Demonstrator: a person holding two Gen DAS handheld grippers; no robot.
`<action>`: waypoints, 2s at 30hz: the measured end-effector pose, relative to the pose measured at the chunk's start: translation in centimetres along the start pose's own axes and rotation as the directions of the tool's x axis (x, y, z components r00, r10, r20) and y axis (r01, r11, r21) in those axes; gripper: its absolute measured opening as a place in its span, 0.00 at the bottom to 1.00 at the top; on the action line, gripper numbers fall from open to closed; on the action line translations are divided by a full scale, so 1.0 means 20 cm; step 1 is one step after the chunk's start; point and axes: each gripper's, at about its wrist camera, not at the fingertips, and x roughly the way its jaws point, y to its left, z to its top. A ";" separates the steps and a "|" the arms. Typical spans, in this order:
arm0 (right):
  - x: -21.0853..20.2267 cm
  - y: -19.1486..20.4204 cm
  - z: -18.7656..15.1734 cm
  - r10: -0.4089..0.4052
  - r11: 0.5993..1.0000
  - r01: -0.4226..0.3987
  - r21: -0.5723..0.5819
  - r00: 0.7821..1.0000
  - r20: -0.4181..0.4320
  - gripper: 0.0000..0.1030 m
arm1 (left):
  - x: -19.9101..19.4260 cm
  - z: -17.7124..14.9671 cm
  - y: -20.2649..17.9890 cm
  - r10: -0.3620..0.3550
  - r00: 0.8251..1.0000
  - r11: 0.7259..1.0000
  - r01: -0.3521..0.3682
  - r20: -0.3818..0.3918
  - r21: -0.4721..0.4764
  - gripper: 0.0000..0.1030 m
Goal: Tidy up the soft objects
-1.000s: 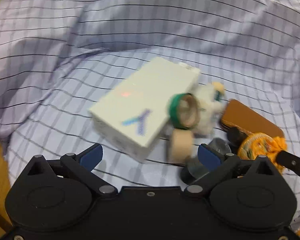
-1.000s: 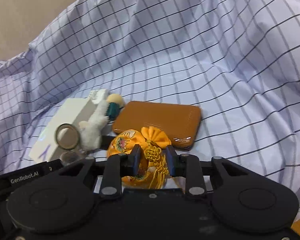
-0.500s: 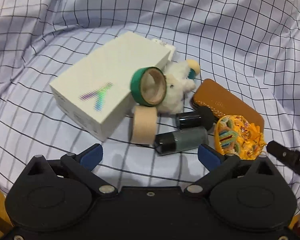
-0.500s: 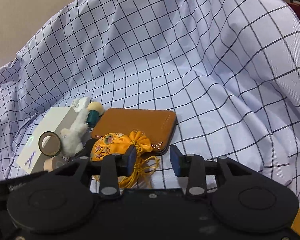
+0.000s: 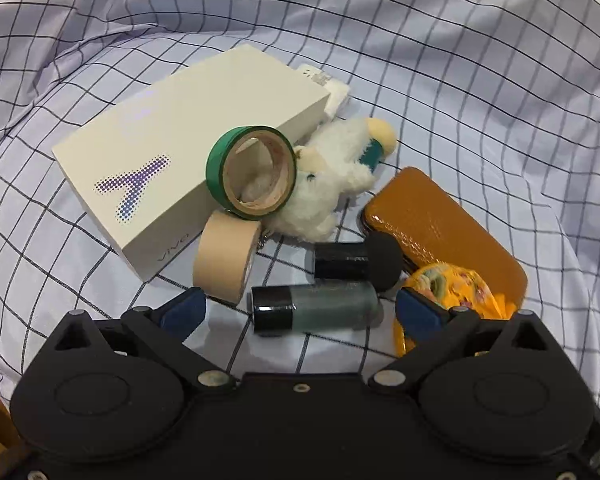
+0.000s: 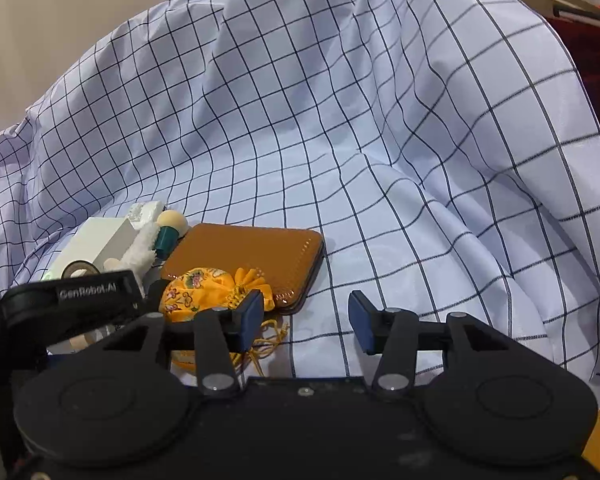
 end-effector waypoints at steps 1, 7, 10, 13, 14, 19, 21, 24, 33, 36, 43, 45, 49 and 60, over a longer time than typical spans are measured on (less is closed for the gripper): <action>0.00 0.00 0.00 -0.001 1.000 0.001 0.003 1.000 -0.002 0.45 | 0.01 0.00 0.00 0.010 1.000 1.000 -0.010 -0.002 -0.008 0.95; -0.01 -0.01 -0.01 -0.003 1.000 0.003 -0.003 1.000 0.003 0.47 | 0.04 -0.03 0.01 0.018 1.000 1.000 -0.018 -0.018 -0.007 0.88; -0.01 0.00 -0.01 0.000 1.000 0.000 -0.014 1.000 0.004 0.48 | 0.05 -0.04 -0.02 0.036 0.999 0.999 -0.036 -0.021 0.016 0.87; -0.02 0.01 -0.01 0.009 1.000 -0.009 -0.023 1.000 0.008 0.52 | 0.04 -0.03 -0.02 0.021 1.000 0.999 -0.021 -0.018 0.024 0.69; -0.02 0.02 -0.01 0.009 1.000 -0.009 -0.029 1.000 0.008 0.53 | 0.04 -0.03 -0.01 -0.003 1.000 1.000 0.003 -0.017 0.029 0.64; -0.01 0.04 -0.02 0.016 0.998 -0.016 -0.054 1.000 -0.004 0.64 | 0.01 -0.03 0.01 -0.031 0.999 0.998 0.032 -0.031 0.057 0.64; -0.01 0.06 -0.01 0.020 0.997 -0.021 -0.072 1.000 -0.010 0.74 | -0.01 -0.04 0.03 -0.043 0.998 0.996 0.046 -0.038 0.079 0.64; 0.00 0.09 -0.01 0.015 0.996 -0.016 -0.090 1.000 -0.011 0.85 | -0.06 -0.07 0.05 -0.063 0.997 0.990 0.068 -0.044 0.121 0.64; 0.08 0.24 0.00 0.022 0.989 -0.023 -0.146 1.000 -0.008 1.00 | -0.20 -0.14 0.18 -0.053 0.999 0.974 0.054 -0.007 0.219 0.64; 0.13 0.31 0.00 -0.001 0.981 -0.003 -0.194 1.000 -0.019 1.00 | -0.21 -0.15 0.23 -0.057 0.998 0.975 0.058 -0.013 0.217 0.64; 0.24 0.39 0.00 -0.013 0.977 -0.006 -0.214 0.996 -0.087 1.00 | -0.23 -0.18 0.29 -0.067 0.998 0.974 0.068 -0.013 0.215 0.64; 0.26 0.42 -0.02 -0.028 0.973 0.005 -0.231 0.995 -0.097 0.99 | -0.24 -0.20 0.30 -0.073 0.997 0.974 0.075 -0.016 0.212 0.64; 0.27 0.45 -0.05 -0.079 0.962 0.051 -0.267 0.992 -0.095 0.87 | -0.27 -0.22 0.32 -0.085 0.996 0.974 0.086 -0.017 0.208 0.64; -0.02 0.44 -0.04 -0.003 0.966 -0.006 -0.258 0.999 -0.036 0.66 | -0.45 -0.32 0.34 -0.106 0.994 0.974 0.096 0.035 0.207 0.64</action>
